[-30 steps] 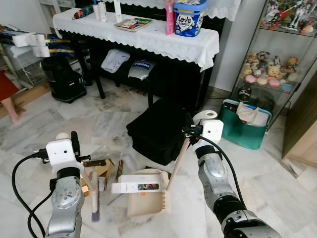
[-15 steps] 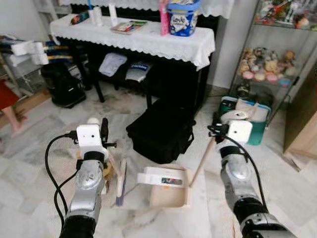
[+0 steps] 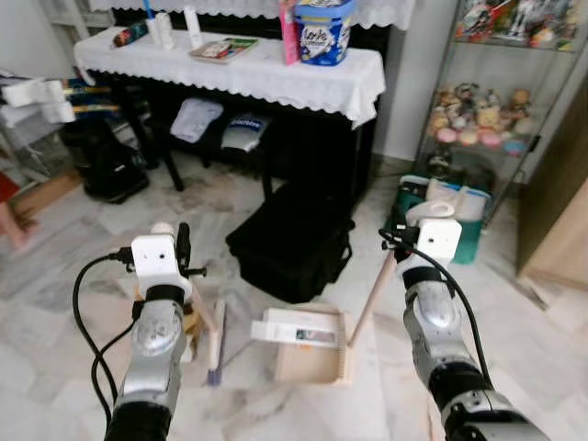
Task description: Sweep floor
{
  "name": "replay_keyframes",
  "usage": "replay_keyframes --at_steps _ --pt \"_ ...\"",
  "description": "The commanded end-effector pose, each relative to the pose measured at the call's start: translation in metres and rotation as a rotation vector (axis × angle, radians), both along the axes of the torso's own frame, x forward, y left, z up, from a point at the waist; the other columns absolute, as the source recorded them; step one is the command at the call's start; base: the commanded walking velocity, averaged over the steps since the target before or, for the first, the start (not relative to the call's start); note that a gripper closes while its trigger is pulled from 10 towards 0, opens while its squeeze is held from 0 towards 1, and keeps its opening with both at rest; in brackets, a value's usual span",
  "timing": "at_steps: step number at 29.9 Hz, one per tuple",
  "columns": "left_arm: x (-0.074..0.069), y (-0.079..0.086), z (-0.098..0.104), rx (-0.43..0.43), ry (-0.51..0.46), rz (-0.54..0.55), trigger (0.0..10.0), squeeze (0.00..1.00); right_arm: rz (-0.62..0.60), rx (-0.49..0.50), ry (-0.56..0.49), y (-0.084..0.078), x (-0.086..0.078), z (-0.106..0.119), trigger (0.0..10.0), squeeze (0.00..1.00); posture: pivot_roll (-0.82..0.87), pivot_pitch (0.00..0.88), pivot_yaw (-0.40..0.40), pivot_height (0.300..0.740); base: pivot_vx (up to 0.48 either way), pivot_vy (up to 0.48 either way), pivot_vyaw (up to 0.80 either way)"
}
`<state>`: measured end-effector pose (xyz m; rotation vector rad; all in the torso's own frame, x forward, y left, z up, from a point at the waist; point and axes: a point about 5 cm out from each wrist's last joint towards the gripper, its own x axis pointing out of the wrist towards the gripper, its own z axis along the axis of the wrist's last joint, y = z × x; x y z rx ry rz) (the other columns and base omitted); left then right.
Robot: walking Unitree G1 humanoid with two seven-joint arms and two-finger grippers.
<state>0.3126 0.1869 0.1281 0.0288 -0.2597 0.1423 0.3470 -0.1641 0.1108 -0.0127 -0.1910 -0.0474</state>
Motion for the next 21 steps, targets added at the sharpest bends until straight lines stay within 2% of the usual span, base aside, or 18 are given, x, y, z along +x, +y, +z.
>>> replay_keyframes --at_steps 1,10,21 --pt "0.003 0.0079 0.0094 0.022 -0.041 0.016 10.0 0.0 0.016 0.028 -0.097 0.0093 0.0065 0.0225 10.0 0.0 -0.01 0.0 0.099 0.74 0.0 0.0 0.8" --pt "0.0068 0.0071 0.0152 0.037 -0.049 -0.001 10.0 0.0 0.001 0.035 -0.102 0.01 0.0056 0.0222 10.0 0.0 -0.01 0.0 0.124 0.74 0.0 0.0 0.8" --pt "0.0042 0.003 0.0105 0.029 -0.04 -0.005 10.0 0.0 0.007 0.027 -0.114 0.0084 0.0072 0.0274 10.0 0.0 -0.01 0.0 0.109 0.74 0.0 0.0 0.8"
